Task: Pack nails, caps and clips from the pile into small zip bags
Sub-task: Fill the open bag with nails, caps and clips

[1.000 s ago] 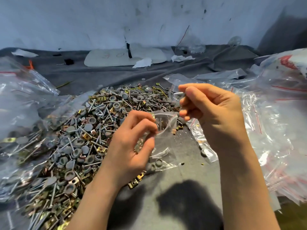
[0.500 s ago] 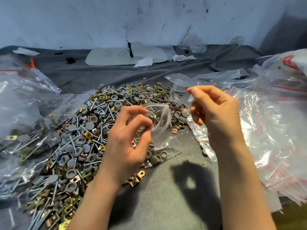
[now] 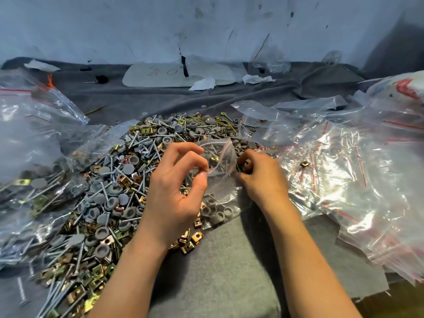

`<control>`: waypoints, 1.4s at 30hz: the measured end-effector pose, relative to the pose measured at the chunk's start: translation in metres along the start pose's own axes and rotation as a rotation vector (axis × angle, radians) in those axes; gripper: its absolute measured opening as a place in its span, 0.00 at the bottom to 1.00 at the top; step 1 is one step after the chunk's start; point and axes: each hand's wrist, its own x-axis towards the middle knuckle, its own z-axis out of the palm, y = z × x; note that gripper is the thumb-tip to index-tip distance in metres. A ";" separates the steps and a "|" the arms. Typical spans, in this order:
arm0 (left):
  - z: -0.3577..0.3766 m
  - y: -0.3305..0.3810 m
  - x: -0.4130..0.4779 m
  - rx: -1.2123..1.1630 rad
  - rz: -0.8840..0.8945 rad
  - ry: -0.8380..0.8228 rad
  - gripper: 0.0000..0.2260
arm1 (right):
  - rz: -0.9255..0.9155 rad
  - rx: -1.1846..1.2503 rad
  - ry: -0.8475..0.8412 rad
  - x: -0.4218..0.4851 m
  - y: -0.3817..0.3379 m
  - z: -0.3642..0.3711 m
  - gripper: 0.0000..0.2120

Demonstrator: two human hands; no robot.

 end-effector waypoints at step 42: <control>0.001 -0.003 0.001 0.008 -0.022 -0.003 0.03 | 0.012 0.387 0.130 -0.002 0.008 -0.012 0.07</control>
